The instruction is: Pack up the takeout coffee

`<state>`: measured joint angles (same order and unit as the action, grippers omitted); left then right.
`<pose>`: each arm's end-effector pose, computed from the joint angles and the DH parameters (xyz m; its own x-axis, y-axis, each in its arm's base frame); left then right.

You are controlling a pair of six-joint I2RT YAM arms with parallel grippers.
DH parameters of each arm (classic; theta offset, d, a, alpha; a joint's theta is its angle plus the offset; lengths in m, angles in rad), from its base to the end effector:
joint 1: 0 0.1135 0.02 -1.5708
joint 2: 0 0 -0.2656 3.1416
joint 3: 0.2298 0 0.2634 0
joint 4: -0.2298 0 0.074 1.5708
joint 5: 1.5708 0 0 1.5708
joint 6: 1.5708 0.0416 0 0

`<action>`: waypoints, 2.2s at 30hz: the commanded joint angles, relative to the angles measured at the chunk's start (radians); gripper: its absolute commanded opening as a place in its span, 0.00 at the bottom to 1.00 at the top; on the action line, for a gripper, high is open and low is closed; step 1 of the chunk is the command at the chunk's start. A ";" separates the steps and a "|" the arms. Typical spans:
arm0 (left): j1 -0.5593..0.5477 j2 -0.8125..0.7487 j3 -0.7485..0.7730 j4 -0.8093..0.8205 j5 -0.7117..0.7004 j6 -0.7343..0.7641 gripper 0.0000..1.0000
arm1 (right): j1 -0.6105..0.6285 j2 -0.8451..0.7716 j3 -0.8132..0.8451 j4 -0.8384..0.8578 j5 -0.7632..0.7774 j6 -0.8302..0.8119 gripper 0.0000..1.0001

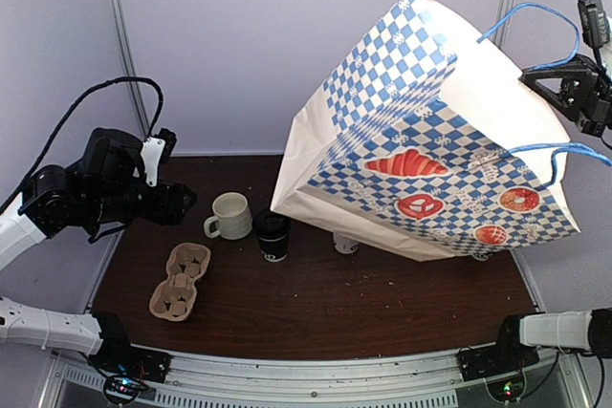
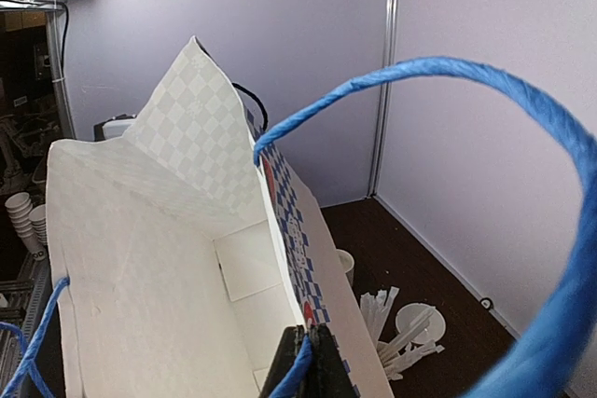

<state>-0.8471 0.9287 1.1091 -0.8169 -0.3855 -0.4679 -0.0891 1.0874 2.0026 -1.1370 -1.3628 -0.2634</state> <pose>0.1395 -0.1343 0.3643 -0.5741 0.0186 -0.8186 0.2635 0.9507 -0.1632 0.0892 0.0329 0.5704 0.0312 -0.0568 -0.9979 -0.9572 0.2857 -0.0462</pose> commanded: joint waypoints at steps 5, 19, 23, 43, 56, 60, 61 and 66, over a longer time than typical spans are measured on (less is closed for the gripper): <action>0.091 0.098 0.147 -0.204 0.022 -0.003 0.65 | 0.029 -0.044 -0.155 0.036 -0.104 0.051 0.00; 0.163 0.260 0.031 -0.483 0.222 -0.242 0.52 | 0.492 0.016 -0.315 -0.124 0.337 -0.172 0.00; 0.184 0.271 -0.034 -0.447 0.265 -0.242 0.55 | 0.656 0.084 -0.318 -0.224 0.507 -0.295 0.00; 0.332 0.439 -0.204 -0.206 0.356 -0.144 0.52 | 0.840 0.227 -0.329 -0.190 0.608 -0.353 0.00; 0.336 0.557 -0.186 -0.181 0.306 -0.132 0.46 | 0.844 0.264 -0.289 -0.186 0.610 -0.350 0.00; 0.336 0.551 -0.193 -0.173 0.304 -0.134 0.45 | 0.843 0.267 -0.291 -0.180 0.613 -0.350 0.00; 0.336 0.553 -0.191 -0.174 0.307 -0.136 0.45 | 0.844 0.268 -0.289 -0.178 0.614 -0.349 0.00; 0.336 0.491 -0.181 -0.195 0.312 -0.153 0.50 | 0.843 0.276 -0.279 -0.178 0.612 -0.347 0.00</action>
<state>-0.5179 1.4727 0.9077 -0.9989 -0.0578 -0.6086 0.7467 1.3598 1.6920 -1.3331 -0.7540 -0.6064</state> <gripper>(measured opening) 0.487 0.010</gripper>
